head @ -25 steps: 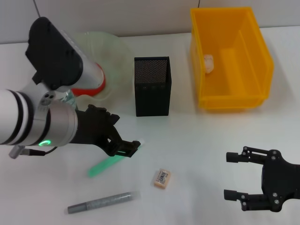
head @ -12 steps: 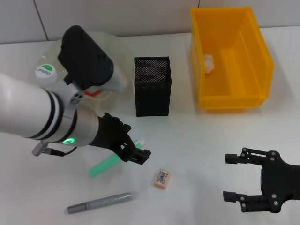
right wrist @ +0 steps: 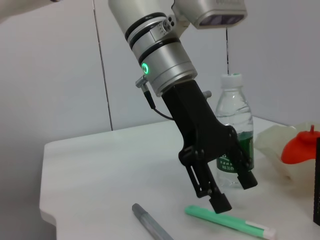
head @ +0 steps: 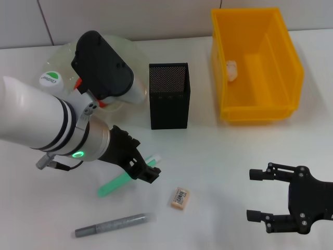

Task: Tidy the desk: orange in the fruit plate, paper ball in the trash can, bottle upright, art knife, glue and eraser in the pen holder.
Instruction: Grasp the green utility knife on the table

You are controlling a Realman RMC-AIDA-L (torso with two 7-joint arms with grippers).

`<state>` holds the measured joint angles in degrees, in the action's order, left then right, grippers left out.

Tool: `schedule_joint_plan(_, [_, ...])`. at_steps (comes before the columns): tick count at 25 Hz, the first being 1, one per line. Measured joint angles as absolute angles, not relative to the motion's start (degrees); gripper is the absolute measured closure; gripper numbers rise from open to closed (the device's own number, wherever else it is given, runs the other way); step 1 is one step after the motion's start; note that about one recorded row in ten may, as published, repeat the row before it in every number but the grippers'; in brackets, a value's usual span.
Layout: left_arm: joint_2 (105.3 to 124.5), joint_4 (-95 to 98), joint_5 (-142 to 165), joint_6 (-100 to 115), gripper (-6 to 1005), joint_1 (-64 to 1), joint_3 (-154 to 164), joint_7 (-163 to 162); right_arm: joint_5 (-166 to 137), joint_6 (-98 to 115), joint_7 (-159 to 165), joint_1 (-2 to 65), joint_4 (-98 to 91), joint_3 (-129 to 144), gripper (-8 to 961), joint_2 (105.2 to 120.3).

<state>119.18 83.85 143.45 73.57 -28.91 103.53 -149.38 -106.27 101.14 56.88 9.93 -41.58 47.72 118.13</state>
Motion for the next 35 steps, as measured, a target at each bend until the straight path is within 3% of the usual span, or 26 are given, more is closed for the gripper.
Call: schedule_joint_plan(35, [119.18, 74.09, 143.08, 68.64, 234, -34.66, 106.24, -148.29, -106.36, 100.37, 57.40, 11.02, -39.61, 47.72, 158, 118.16])
